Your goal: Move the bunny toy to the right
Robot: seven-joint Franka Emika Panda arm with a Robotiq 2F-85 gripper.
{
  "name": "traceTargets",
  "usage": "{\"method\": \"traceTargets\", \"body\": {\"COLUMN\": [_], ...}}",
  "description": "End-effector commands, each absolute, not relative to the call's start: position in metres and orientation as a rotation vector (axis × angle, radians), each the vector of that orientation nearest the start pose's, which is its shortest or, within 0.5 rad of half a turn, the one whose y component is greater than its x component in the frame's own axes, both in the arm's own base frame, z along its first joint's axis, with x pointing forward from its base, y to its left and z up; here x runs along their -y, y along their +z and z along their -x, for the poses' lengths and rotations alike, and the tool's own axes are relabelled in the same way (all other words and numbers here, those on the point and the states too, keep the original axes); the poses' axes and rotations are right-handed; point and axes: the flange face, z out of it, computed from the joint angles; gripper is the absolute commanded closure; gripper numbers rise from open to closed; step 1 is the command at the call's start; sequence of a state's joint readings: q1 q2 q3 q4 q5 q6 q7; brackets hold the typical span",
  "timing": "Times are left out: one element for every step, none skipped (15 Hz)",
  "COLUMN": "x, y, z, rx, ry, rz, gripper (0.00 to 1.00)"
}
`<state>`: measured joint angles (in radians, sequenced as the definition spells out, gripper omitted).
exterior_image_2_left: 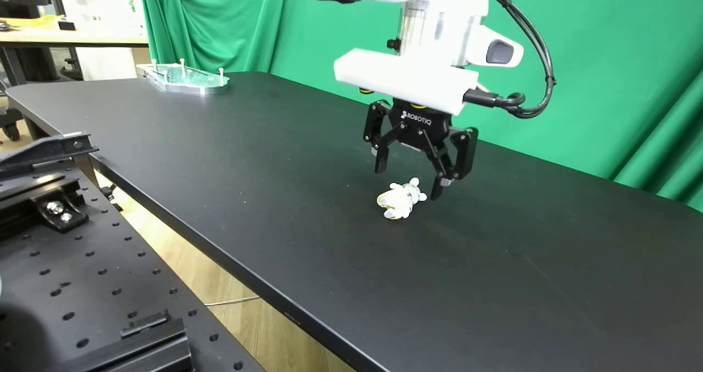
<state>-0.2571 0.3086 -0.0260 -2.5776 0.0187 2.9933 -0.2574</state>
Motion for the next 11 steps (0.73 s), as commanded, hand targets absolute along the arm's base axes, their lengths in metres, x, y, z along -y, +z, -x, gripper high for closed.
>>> {"method": "traceTargets", "body": {"x": [0.128, 0.130, 0.131, 0.133, 0.134, 0.134, 0.134, 0.132, 0.131, 0.129, 0.126], "y": [0.190, 0.198, 0.208, 0.216, 0.226, 0.235, 0.243, 0.253, 0.262, 0.270, 0.277], "z": [-0.436, -0.437, -0.437, -0.437, -0.437, -0.435, -0.435, -0.433, -0.433, -0.432, -0.432], "rx": [-0.111, -0.147, -0.180, -0.206, -0.223, -0.227, -0.224, -0.215, -0.197, -0.171, -0.171], "ry": [-0.193, -0.198, -0.190, -0.179, -0.163, -0.147, -0.133, -0.137, -0.138, -0.143, -0.133], "rz": [3.156, 3.161, 3.151, 3.149, 3.147, 3.150, 3.151, 3.154, 3.159, 3.165, 3.165], "gripper": [0.00, 0.00, 0.00, 0.00, 0.01, 0.00, 0.00, 0.00, 0.00, 0.00, 0.00]}}
